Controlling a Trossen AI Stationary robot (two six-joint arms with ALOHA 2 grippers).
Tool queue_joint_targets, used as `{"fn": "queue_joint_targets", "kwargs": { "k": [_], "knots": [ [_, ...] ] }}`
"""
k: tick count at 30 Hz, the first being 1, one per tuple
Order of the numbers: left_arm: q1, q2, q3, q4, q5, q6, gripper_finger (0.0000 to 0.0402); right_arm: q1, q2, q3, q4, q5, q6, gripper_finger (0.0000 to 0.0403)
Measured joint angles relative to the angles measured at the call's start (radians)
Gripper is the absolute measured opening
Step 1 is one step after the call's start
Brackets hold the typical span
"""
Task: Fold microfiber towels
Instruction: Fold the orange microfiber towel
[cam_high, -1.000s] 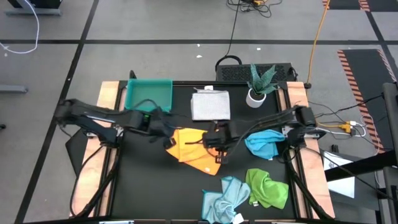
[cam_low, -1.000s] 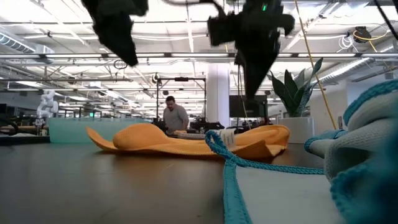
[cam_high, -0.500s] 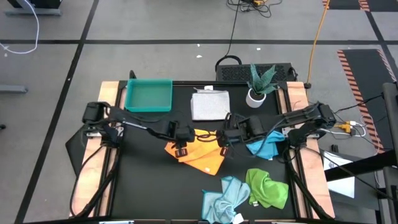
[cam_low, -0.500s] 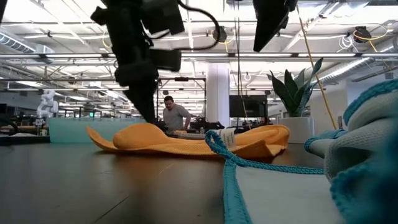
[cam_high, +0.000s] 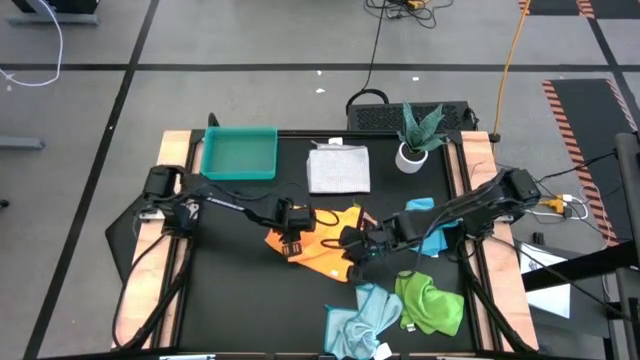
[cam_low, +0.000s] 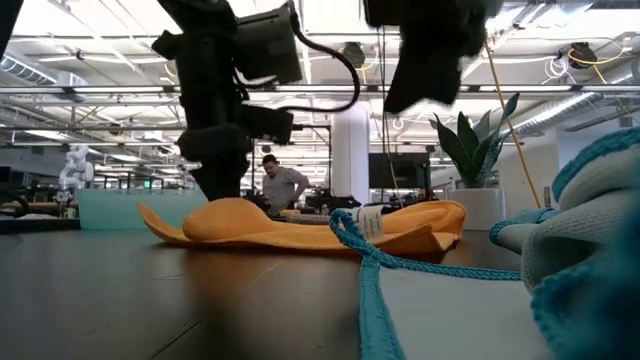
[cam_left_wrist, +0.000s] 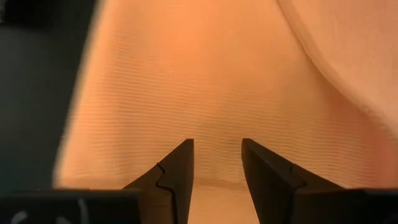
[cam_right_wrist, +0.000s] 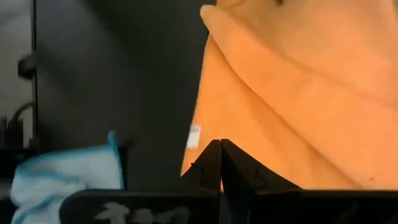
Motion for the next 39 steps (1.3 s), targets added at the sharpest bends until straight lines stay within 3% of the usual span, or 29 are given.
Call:
{"fn": "queue_joint_targets", "kwargs": {
  "k": [6,13,19,27,33,39],
  "knots": [
    [0.021,-0.003,-0.002,-0.021,-0.002,-0.001,0.0138,-0.003,0.057,-0.155,0.193,-0.065,0.127,0.0000],
    [0.021,-0.005,0.000,-0.017,-0.002,-0.002,0.0138,-0.003,0.185,-0.163,0.347,-0.137,0.143,0.0000],
    [0.021,-0.005,0.000,-0.006,-0.002,-0.010,0.0138,-0.004,0.199,-0.163,0.249,-0.191,0.113,0.0000],
    [0.021,-0.002,0.000,0.029,-0.002,-0.053,0.0138,-0.037,0.138,-0.163,-0.015,-0.165,-0.045,0.0000],
    [0.021,-0.001,0.000,0.040,-0.003,-0.066,0.0138,-0.116,0.112,-0.166,-0.047,-0.115,-0.145,0.0000],
    [-0.004,-0.049,0.000,0.035,0.014,-0.127,0.0138,-0.152,0.024,-0.170,-0.070,-0.129,-0.139,0.0000]
  ]
}}
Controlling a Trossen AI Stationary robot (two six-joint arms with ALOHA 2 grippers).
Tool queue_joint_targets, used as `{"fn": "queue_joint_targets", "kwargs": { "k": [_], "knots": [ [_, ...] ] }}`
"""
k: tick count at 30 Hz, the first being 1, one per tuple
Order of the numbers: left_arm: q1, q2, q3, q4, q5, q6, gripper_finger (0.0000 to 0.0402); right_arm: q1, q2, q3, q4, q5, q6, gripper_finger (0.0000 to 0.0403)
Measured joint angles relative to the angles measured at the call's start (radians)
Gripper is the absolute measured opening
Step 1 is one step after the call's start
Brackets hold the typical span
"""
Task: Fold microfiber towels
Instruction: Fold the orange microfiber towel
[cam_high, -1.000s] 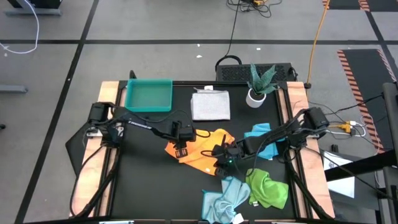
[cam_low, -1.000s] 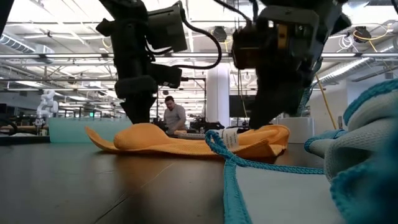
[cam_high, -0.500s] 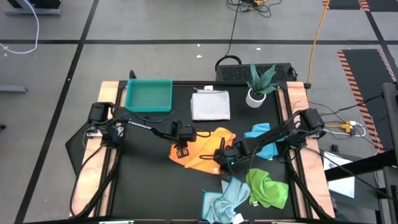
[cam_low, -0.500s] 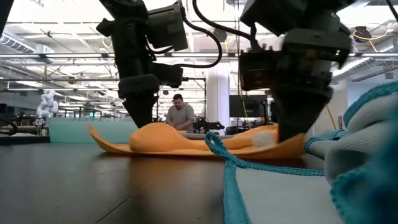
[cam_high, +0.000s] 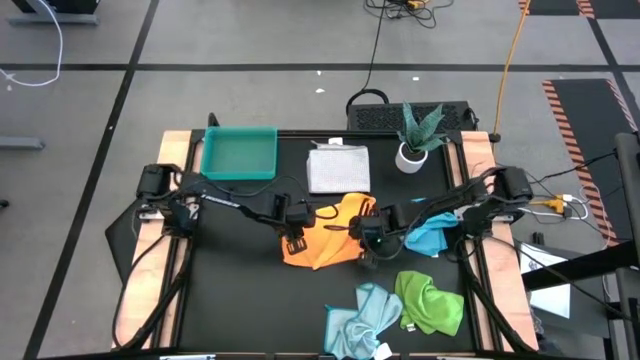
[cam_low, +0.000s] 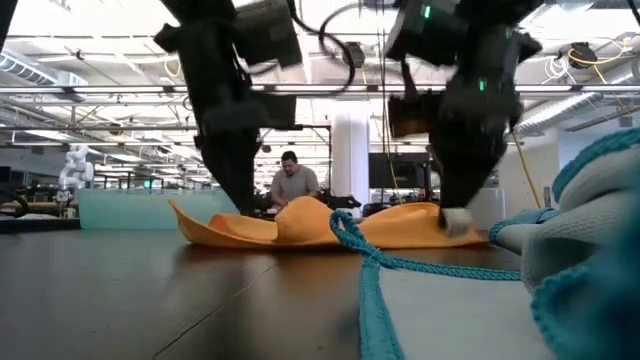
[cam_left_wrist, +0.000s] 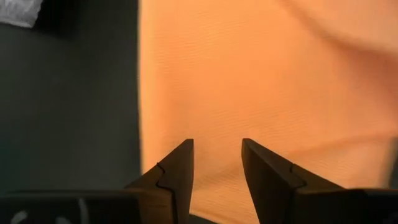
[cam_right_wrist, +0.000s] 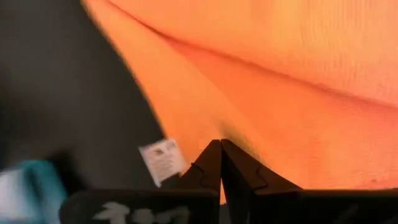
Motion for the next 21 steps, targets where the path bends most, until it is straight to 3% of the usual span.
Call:
{"fn": "queue_joint_targets", "kwargs": {
  "k": [7,12,21],
  "knots": [
    [-0.049,-0.070,0.000,0.038,0.041,-0.072,0.0138,0.035,-0.136,0.001,-0.043,-0.008,0.067,0.0000],
    [-0.071,-0.047,0.000,0.164,0.169,-0.088,0.0138,0.045,-0.195,0.001,-0.059,-0.011,0.102,0.0000],
    [-0.060,-0.036,0.000,0.191,0.221,-0.125,0.0138,0.036,-0.256,0.003,-0.083,-0.065,0.100,0.0000]
  ]
}}
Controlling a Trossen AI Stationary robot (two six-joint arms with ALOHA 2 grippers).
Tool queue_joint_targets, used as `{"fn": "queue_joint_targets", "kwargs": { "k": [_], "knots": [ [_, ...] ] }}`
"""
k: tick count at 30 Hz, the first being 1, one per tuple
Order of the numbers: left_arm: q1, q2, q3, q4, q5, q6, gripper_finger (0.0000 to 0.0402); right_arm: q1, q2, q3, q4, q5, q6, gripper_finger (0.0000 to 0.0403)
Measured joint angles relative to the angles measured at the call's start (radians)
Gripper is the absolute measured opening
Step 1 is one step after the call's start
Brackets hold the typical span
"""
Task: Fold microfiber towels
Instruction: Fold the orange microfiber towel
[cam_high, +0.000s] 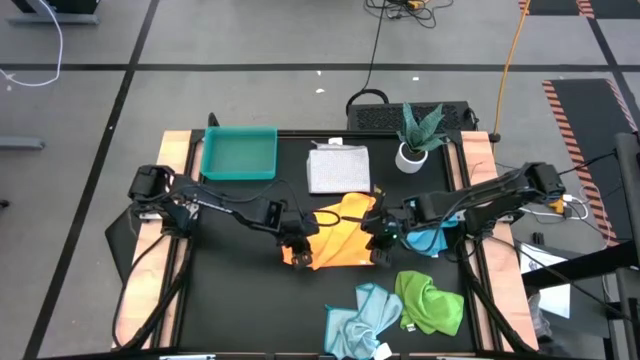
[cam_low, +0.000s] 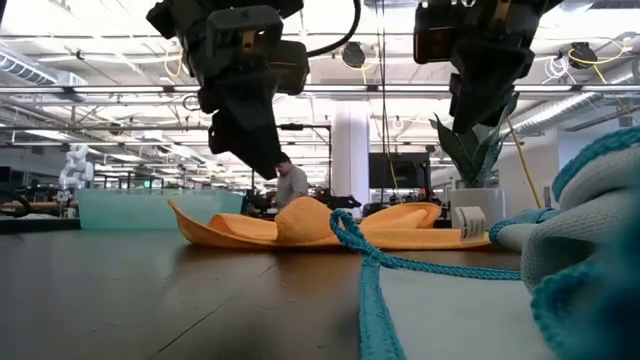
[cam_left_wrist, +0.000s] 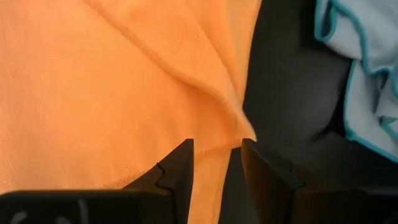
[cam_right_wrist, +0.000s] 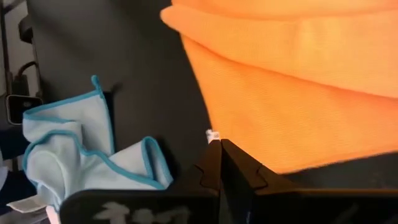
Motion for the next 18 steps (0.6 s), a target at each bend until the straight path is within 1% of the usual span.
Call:
{"fn": "queue_joint_targets", "kwargs": {
  "k": [3,10,15,18],
  "knots": [
    [0.002,0.021,0.000,0.026,0.015,-0.018,0.0138,0.000,-0.005,0.000,-0.008,0.001,-0.004,0.0000],
    [0.003,0.084,0.000,0.076,0.135,-0.039,0.0139,0.000,-0.020,0.001,-0.034,0.001,-0.006,0.0000],
    [0.021,0.090,0.000,0.083,0.149,-0.032,0.0140,0.000,-0.024,0.001,-0.033,0.000,-0.006,0.0000],
    [0.035,0.090,0.000,0.089,0.150,-0.026,0.0152,0.000,-0.024,0.001,-0.036,0.000,-0.005,0.0000]
  ]
}}
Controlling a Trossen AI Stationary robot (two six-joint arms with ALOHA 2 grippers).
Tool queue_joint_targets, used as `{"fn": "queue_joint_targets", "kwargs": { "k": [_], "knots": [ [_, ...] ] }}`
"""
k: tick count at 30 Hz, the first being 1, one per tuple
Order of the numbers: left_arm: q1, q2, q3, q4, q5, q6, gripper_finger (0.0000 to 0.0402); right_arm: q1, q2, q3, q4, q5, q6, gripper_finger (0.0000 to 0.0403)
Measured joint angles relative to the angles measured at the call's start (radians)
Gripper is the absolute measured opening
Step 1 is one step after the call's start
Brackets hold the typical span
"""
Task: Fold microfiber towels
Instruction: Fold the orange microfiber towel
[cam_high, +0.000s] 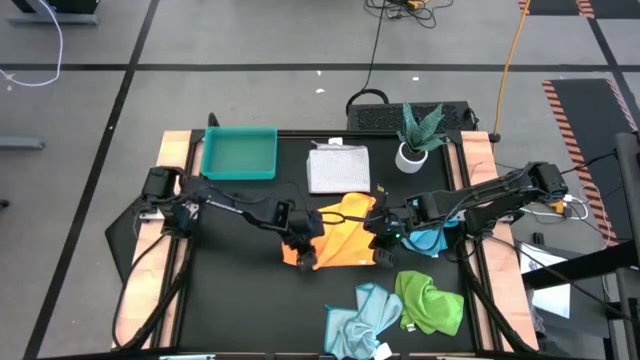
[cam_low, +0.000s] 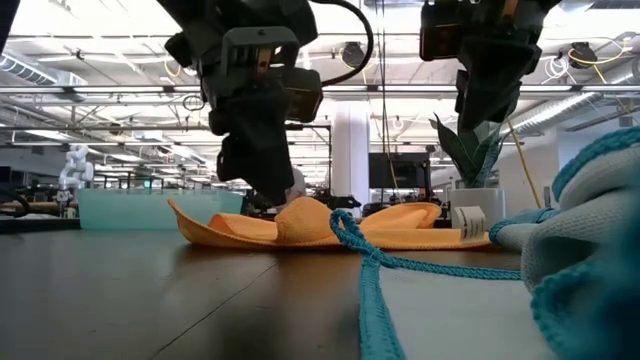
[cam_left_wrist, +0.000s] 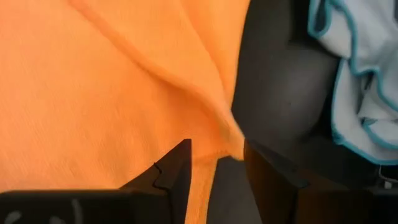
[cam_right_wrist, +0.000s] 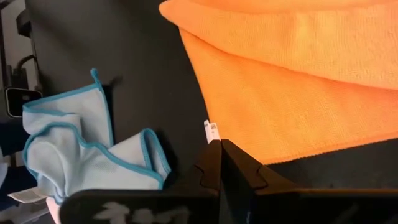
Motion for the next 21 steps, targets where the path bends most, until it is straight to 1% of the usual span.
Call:
{"fn": "queue_joint_targets", "kwargs": {
  "k": [3,7,12,16,21],
  "knots": [
    [0.015,0.000,0.000,0.002,0.000,0.000,0.0175,0.000,0.000,0.000,0.000,0.000,0.000,0.0000],
    [0.031,0.000,0.000,0.003,-0.009,-0.013,0.0216,0.000,0.000,0.000,-0.003,0.000,-0.017,0.0000],
    [0.039,0.000,0.000,0.005,-0.010,-0.048,0.0259,-0.033,0.000,0.000,-0.026,0.000,-0.043,0.0000],
    [0.034,0.000,0.000,0.020,0.005,-0.050,0.0275,-0.049,-0.020,0.000,-0.026,0.000,-0.055,0.0000],
    [0.035,0.000,0.000,0.026,0.021,-0.071,0.0277,-0.060,-0.050,0.000,-0.031,0.003,-0.067,0.0000]
  ]
}}
